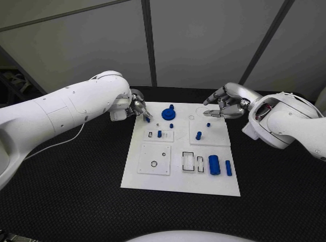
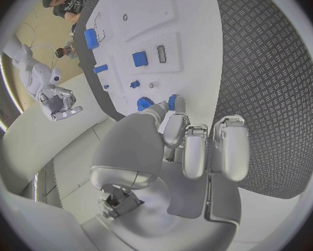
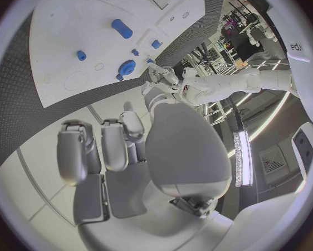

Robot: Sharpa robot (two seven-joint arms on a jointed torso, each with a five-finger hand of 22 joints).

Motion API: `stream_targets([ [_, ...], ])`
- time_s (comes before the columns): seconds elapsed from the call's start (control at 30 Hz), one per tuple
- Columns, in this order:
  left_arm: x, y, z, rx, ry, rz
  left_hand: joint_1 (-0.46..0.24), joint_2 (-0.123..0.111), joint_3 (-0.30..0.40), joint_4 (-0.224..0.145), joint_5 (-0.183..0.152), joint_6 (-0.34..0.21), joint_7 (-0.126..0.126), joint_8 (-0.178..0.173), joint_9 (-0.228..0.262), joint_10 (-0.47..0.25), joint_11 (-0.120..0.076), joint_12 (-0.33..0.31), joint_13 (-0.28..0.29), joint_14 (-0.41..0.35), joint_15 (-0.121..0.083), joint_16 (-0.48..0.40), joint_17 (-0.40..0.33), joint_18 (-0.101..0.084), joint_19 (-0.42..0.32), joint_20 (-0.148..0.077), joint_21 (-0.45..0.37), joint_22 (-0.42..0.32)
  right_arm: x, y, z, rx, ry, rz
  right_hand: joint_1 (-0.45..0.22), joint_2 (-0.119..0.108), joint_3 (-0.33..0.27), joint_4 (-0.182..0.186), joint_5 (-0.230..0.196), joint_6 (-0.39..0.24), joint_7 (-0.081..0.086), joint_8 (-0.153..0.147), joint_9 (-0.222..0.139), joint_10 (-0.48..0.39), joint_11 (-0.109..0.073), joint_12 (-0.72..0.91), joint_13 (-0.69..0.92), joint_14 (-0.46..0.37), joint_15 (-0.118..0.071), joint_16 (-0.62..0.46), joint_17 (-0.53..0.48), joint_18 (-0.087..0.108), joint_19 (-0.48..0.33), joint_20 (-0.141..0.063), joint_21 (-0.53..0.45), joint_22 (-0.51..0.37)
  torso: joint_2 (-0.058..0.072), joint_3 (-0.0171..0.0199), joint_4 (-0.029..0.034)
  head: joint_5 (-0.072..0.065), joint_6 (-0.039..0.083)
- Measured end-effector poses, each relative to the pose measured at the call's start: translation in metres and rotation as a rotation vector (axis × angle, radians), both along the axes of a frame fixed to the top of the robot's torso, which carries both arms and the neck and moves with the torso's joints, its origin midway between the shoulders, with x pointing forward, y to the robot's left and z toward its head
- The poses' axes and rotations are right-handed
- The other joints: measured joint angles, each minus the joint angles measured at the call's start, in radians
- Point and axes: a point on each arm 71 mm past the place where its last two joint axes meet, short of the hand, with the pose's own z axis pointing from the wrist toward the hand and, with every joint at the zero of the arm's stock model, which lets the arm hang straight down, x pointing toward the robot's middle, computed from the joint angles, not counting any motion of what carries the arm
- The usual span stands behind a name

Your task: Assemble the parts on the task board

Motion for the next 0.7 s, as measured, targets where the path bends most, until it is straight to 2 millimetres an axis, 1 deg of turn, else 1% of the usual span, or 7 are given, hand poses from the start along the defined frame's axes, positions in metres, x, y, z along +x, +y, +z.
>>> stream_targets([
  [0.03, 0.000, 0.000, 0.000, -0.002, 0.000, 0.000, -0.007, -0.004, 0.010, -0.003, 0.000, 0.000, 0.000, 0.003, 0.019, 0.000, 0.000, 0.000, 0.000, 0.000, 0.000, 0.000, 0.000, 0.000, 0.000, 0.000, 0.000, 0.000, 0.000, 0.000, 0.000, 0.000, 0.000, 0.000, 0.000, 0.000, 0.000, 0.000, 0.002, 0.000, 0.000, 0.000, 0.000, 0.000, 0.000, 0.000, 0.000, 0.000, 0.000, 0.000, 0.000, 0.000, 0.000, 0.000, 0.000, 0.000, 0.000, -0.0002, 0.0002, 0.000, 0.000],
  [0.1, -0.004, 0.002, 0.001, -0.016, -0.003, 0.000, -0.022, -0.015, 0.048, -0.029, 0.000, 0.000, 0.000, 0.008, 0.035, 0.002, -0.002, 0.000, 0.000, 0.000, 0.000, 0.000, 0.000, 0.000, 0.000, 0.000, 0.000, 0.000, 0.000, -0.001, 0.000, -0.001, 0.001, -0.002, 0.000, 0.000, 0.000, 0.000, 0.005, 0.000, 0.000, 0.000, 0.000, 0.000, 0.000, 0.000, 0.000, 0.000, 0.000, 0.000, 0.000, 0.000, 0.000, 0.000, 0.000, 0.000, 0.000, -0.0002, 0.0012, 0.000, 0.000],
  [0.2, -0.010, 0.003, 0.003, -0.035, -0.007, -0.004, -0.033, -0.018, 0.056, -0.028, 0.000, 0.000, 0.000, 0.011, 0.048, 0.004, -0.004, 0.000, 0.000, 0.000, 0.000, 0.000, 0.000, 0.000, 0.000, 0.000, 0.000, 0.000, 0.001, -0.001, 0.000, -0.002, 0.002, -0.003, 0.000, 0.000, 0.000, 0.000, 0.005, 0.000, 0.000, 0.000, 0.000, 0.000, 0.000, 0.000, 0.000, 0.000, 0.000, 0.000, 0.000, 0.000, 0.000, 0.000, 0.000, 0.000, 0.000, -0.0001, 0.0018, 0.000, 0.000],
  [0.3, -0.017, 0.004, 0.005, -0.054, -0.010, -0.012, -0.043, -0.027, 0.069, -0.034, 0.001, 0.000, 0.000, 0.017, 0.049, 0.004, -0.004, 0.000, 0.000, 0.000, 0.000, 0.004, 0.000, 0.000, 0.000, 0.000, 0.000, 0.000, 0.001, -0.001, 0.000, -0.003, 0.003, -0.004, 0.000, 0.000, 0.000, 0.000, 0.005, 0.000, 0.000, 0.000, 0.000, 0.000, 0.000, 0.000, 0.000, 0.000, 0.000, 0.000, 0.000, 0.000, 0.000, 0.000, 0.000, 0.000, 0.000, -0.0001, 0.0020, 0.003, 0.001],
  [0.4, -0.025, 0.004, 0.006, -0.071, -0.012, -0.020, -0.046, -0.023, 0.072, -0.035, 0.009, 0.000, 0.000, 0.017, 0.051, 0.004, -0.004, 0.000, 0.000, 0.000, 0.000, 0.004, 0.000, 0.000, 0.000, 0.000, 0.000, 0.000, 0.001, -0.001, -0.001, -0.004, 0.004, -0.004, 0.000, 0.000, 0.000, 0.000, 0.005, 0.000, 0.000, 0.000, 0.000, 0.000, 0.000, 0.000, 0.000, 0.000, 0.000, 0.000, 0.000, 0.000, 0.000, 0.000, 0.000, 0.000, 0.000, -0.0002, 0.0020, 0.004, 0.002],
  [0.57, -0.038, 0.005, 0.006, -0.090, -0.014, -0.027, -0.057, -0.034, 0.090, -0.046, 0.016, 0.000, 0.000, 0.023, 0.055, 0.008, -0.008, 0.005, 0.000, 0.000, 0.000, 0.004, 0.000, 0.000, 0.000, 0.000, 0.000, 0.000, 0.001, -0.002, -0.001, -0.005, 0.005, -0.005, 0.000, 0.000, 0.000, 0.000, 0.005, 0.000, 0.000, 0.000, 0.000, 0.000, 0.000, 0.000, 0.000, 0.000, 0.000, 0.000, 0.000, 0.000, 0.000, 0.000, 0.000, 0.000, 0.000, -0.0002, 0.0020, 0.007, 0.002],
  [0.7, -0.047, 0.004, 0.004, -0.093, -0.020, -0.033, -0.058, -0.035, 0.093, -0.049, 0.017, 0.000, 0.000, 0.023, 0.056, 0.008, -0.008, 0.005, 0.000, 0.000, 0.000, 0.008, 0.000, 0.000, 0.000, 0.000, 0.000, 0.000, 0.001, -0.002, -0.001, -0.006, 0.006, -0.005, 0.000, 0.000, 0.000, 0.000, 0.005, 0.000, 0.000, 0.000, 0.000, 0.000, 0.000, 0.000, 0.000, 0.000, 0.000, 0.000, 0.000, 0.000, 0.000, 0.000, 0.000, 0.000, 0.000, -0.0001, 0.0020, 0.009, 0.002],
])
